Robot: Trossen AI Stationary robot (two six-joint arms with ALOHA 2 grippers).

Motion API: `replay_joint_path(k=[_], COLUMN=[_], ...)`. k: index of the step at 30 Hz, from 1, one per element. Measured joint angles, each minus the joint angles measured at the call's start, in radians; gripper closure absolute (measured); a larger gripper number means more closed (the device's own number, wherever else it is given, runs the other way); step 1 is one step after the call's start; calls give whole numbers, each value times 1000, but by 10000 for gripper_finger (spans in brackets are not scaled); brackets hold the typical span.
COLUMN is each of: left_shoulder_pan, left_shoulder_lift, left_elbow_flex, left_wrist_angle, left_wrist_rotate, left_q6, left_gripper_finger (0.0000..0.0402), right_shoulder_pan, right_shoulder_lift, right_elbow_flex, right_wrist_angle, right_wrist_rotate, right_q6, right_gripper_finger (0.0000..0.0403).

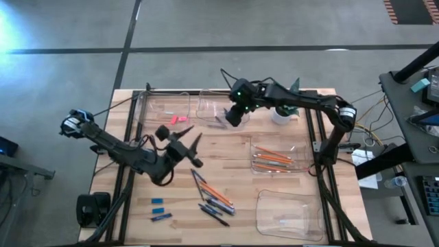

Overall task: Sort crayons/erasers/pens/pencils in bins
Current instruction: Put the blue crayon into the top right transparent bin

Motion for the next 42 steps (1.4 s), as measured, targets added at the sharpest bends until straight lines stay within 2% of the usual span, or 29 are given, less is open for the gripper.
replay_joint_path(k=[1,3,7,10,14,18,21,25,28,32,42], left_shoulder_pan=[0,19,117,191,243,200,95,-59,-156,-225,-299], left_shoulder_lift=[1,3,6,6,16,53,91,139,178,236,338], left_elbow_flex=[-5,-14,-18,-18,-18,-20,-23,-11,-6,-6,13], left_wrist_angle=[-22,-86,-184,-347,-676,-985,-1084,-1052,-1044,-1044,-1034], left_wrist_rotate=[49,216,522,751,1047,1382,1535,1621,1628,1627,1649], left_q6=[-40,-125,-355,-629,-1008,-1260,-1376,-1512,-1652,-1764,-1776], left_gripper_finger=[246,246,246,247,247,247,247,247,247,247,247], right_shoulder_pan=[13,41,92,128,169,204,218,218,217,218,218], right_shoulder_lift=[-8,-26,-49,-68,-83,-84,-86,-87,-87,-87,-87], right_elbow_flex=[20,52,104,144,186,197,187,157,141,116,97], right_wrist_angle=[-12,-16,-19,-50,-132,-192,-214,-266,-317,-327,-317], right_wrist_rotate=[0,0,0,0,1,1,1,1,5,4,4], right_q6=[-8,-22,-25,-10,-1,-1,-20,-43,-44,-52,-54], right_gripper_finger=[296,299,306,309,308,308,310,307,308,312,309])
